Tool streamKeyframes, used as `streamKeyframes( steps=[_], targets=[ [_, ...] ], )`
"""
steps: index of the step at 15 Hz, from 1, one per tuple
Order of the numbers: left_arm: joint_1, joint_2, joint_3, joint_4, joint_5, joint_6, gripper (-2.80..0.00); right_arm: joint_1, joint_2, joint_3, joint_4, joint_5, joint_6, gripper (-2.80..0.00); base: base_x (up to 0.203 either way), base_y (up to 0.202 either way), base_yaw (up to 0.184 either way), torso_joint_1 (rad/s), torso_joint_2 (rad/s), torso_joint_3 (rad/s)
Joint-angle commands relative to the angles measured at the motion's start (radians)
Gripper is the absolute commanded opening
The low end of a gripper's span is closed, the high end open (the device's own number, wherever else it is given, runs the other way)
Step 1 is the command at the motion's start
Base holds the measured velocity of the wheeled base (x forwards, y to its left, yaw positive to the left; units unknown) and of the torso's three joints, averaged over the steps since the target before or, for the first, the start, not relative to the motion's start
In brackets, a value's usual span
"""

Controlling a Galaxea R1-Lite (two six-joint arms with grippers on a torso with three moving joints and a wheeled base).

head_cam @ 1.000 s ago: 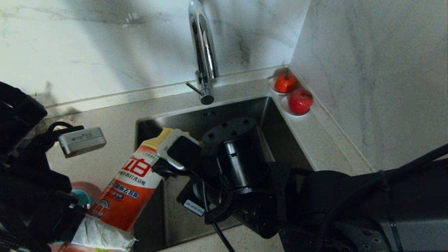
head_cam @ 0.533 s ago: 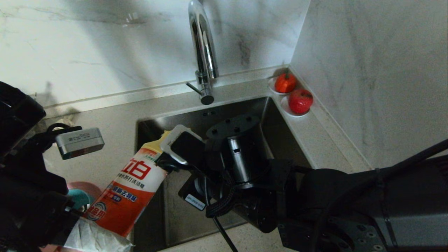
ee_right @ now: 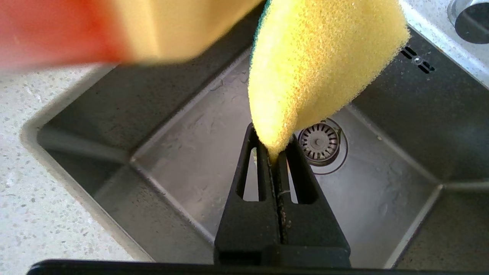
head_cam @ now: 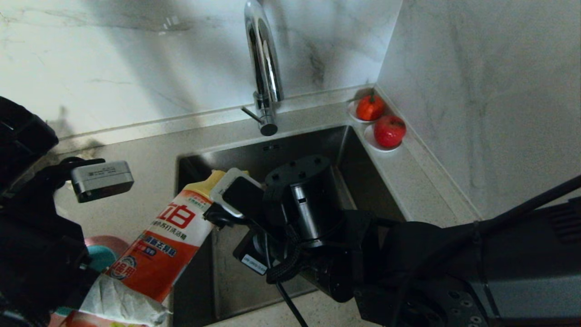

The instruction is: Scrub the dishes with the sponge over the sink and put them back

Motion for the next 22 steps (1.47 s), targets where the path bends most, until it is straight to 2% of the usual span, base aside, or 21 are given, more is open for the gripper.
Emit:
streamKeyframes(
  steps=[1, 14, 19, 22],
  targets=[
    [0.000, 0.012, -0.012, 0.034, -0.004, 0.000, -2.80, -0.010, 0.006, -0.003, -0.003, -0.002, -0.003, -2.80, 0.000, 0.000, 0.000, 0.000, 0.00, 0.000],
    [0.000, 0.057, -0.081, 0.119, -0.003, -0.002, -2.80, -0.013, 0.008, 0.000, -0.003, -0.002, -0.003, -2.80, 0.000, 0.000, 0.000, 0.000, 0.00, 0.000],
    [0.004, 0.065, -0.129, 0.139, 0.009, -0.022, -2.80, -0.013, 0.009, 0.000, -0.002, -0.002, -0.002, -2.80, 0.000, 0.000, 0.000, 0.000, 0.00, 0.000],
    [0.009, 0.068, -0.149, 0.154, 0.043, -0.025, -2.80, -0.013, 0.009, -0.002, -0.002, -0.002, -0.003, -2.80, 0.000, 0.000, 0.000, 0.000, 0.00, 0.000]
  ],
)
